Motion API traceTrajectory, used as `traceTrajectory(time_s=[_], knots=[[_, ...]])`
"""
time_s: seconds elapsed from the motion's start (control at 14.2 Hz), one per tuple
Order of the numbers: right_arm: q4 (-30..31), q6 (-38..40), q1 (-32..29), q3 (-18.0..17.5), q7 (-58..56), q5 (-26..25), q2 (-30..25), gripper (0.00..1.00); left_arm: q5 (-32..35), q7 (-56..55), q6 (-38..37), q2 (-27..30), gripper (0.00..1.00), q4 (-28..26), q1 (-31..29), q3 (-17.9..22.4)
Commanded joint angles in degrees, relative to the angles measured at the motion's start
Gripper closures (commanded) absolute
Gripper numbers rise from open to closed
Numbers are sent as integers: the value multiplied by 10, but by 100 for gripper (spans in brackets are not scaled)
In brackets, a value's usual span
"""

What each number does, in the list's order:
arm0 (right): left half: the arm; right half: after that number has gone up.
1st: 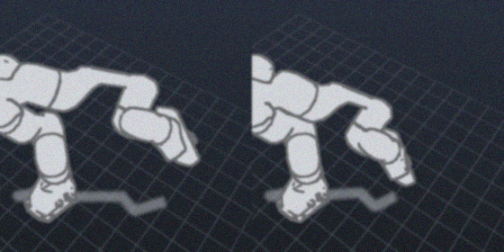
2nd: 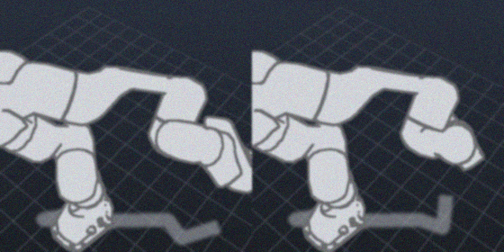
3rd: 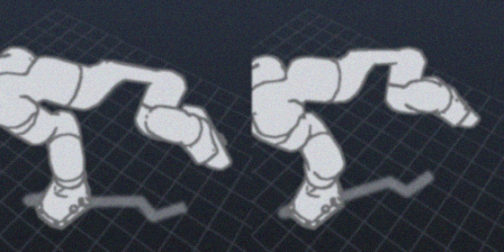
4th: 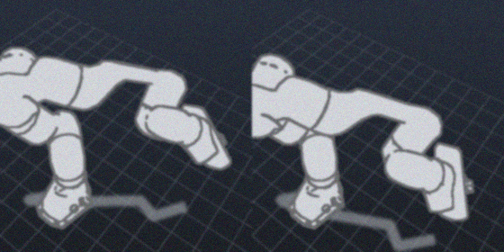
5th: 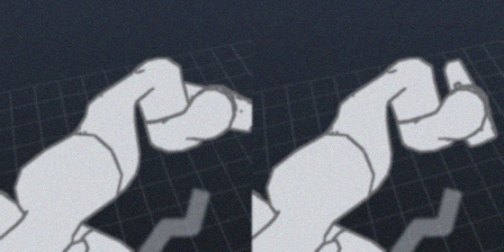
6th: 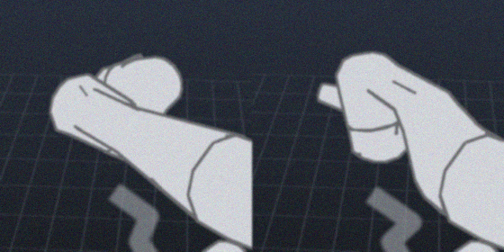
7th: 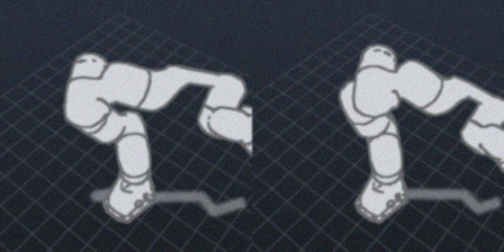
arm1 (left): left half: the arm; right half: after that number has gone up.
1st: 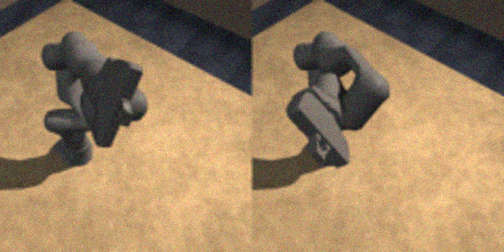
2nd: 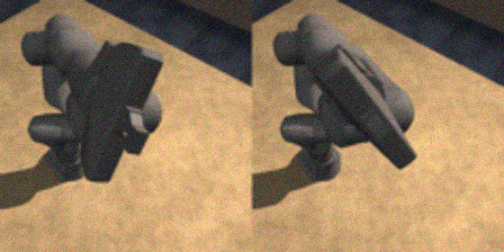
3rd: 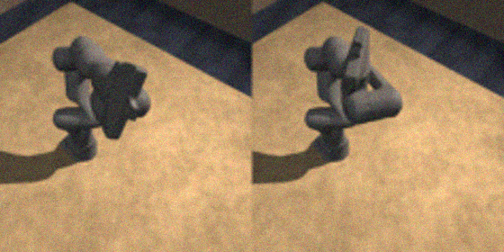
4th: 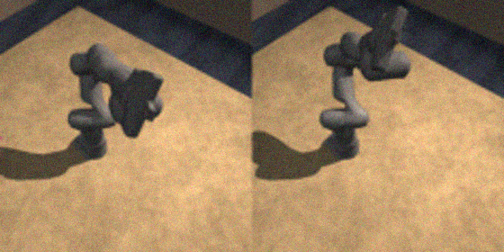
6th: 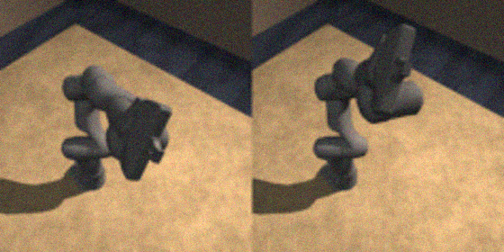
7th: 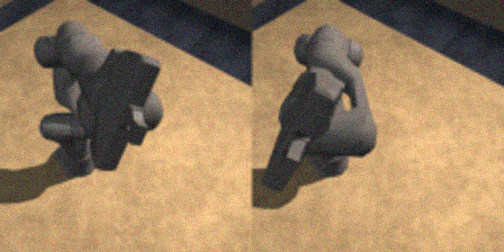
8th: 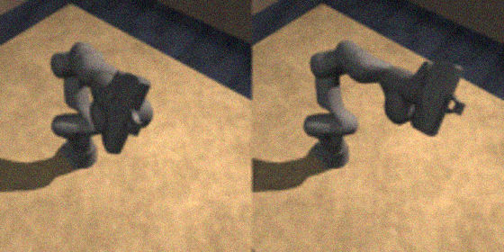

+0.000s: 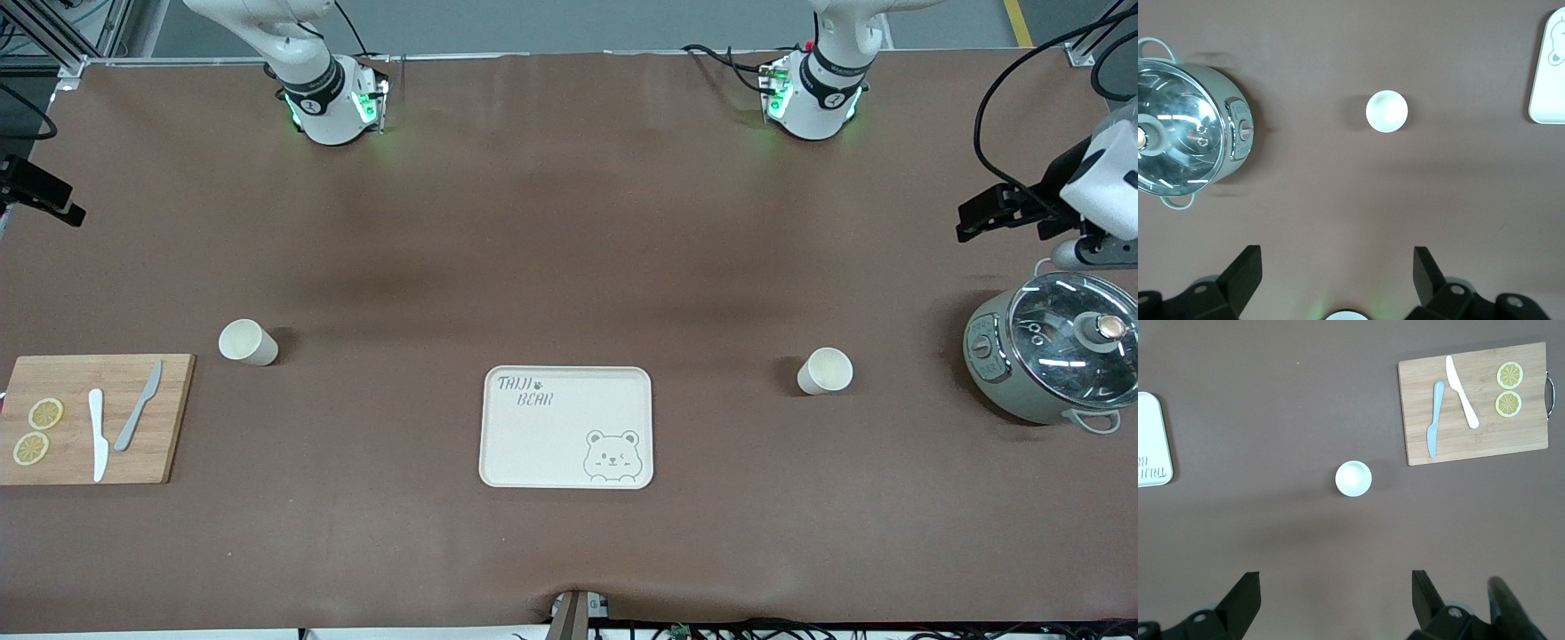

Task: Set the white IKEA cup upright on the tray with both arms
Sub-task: 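Reach the left gripper down to the white cup beside the pot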

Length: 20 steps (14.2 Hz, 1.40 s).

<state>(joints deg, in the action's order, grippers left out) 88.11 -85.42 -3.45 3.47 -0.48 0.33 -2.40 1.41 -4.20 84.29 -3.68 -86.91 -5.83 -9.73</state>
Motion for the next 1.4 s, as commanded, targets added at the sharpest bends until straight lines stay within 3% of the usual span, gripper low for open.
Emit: traceTrajectory(time_s=[0.0,0.49,0.84,1.33], knots=[[-2,4,-15,-7,-5,8,0,0,12,0,-2,-19,0,13,0,-2],[-2,3,-15,-7,-5,8,0,0,8,0,-1,-62,0,17,1,-2],[-2,3,-15,-7,-5,8,0,0,22,0,87,-117,0,-2,1,-1],[-2,3,-13,-7,-5,8,1,0,22,-12,284,-121,0,-158,1,-2]])
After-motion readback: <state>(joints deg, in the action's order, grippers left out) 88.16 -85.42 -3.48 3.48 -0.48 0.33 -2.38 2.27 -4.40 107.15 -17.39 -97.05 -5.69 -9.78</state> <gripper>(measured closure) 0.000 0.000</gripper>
